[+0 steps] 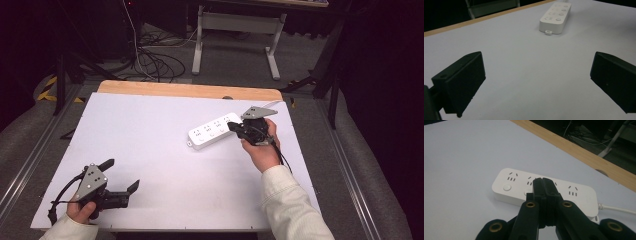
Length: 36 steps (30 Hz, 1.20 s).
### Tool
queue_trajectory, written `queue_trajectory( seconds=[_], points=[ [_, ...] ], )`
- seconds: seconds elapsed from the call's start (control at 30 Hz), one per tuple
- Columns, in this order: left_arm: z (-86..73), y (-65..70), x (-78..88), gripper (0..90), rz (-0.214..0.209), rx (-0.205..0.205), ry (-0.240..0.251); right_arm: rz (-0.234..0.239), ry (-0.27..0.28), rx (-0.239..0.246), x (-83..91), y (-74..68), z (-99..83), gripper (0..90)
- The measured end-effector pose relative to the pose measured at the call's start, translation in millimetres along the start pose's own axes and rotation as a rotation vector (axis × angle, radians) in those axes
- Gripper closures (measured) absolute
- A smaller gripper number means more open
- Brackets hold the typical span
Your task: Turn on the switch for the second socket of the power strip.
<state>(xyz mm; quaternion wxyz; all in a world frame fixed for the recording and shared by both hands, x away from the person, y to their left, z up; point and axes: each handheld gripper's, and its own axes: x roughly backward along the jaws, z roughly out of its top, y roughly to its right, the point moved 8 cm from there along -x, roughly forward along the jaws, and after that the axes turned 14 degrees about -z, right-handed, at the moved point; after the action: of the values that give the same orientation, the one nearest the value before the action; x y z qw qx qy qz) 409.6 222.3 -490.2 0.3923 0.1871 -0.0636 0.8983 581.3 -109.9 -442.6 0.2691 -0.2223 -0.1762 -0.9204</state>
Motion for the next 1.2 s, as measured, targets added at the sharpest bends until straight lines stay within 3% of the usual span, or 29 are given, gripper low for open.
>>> queue_trajectory(
  seconds=[0.3,0.7,1.07,1.2],
  points=[
    [0.0,0.3,0.1,0.2,-0.002,0.003,0.002,-0.031,0.022,-0.006,-21.4,2.6,-1.3,90.0],
    [-0.1,0.6,-0.9,0.2,-0.001,0.004,0.001,-0.045,0.022,-0.058,-44.1,9.0,-6.8,90.0],
    [0.1,0.2,-0.1,0.2,0.000,0.000,0.000,-0.051,0.020,-0.061,-58.6,7.6,-9.1,90.0],
    [0.1,0.0,-0.3,0.2,0.001,-0.003,-0.002,-0.058,0.024,-0.041,-64.2,8.6,-10.2,90.0]
  ],
)
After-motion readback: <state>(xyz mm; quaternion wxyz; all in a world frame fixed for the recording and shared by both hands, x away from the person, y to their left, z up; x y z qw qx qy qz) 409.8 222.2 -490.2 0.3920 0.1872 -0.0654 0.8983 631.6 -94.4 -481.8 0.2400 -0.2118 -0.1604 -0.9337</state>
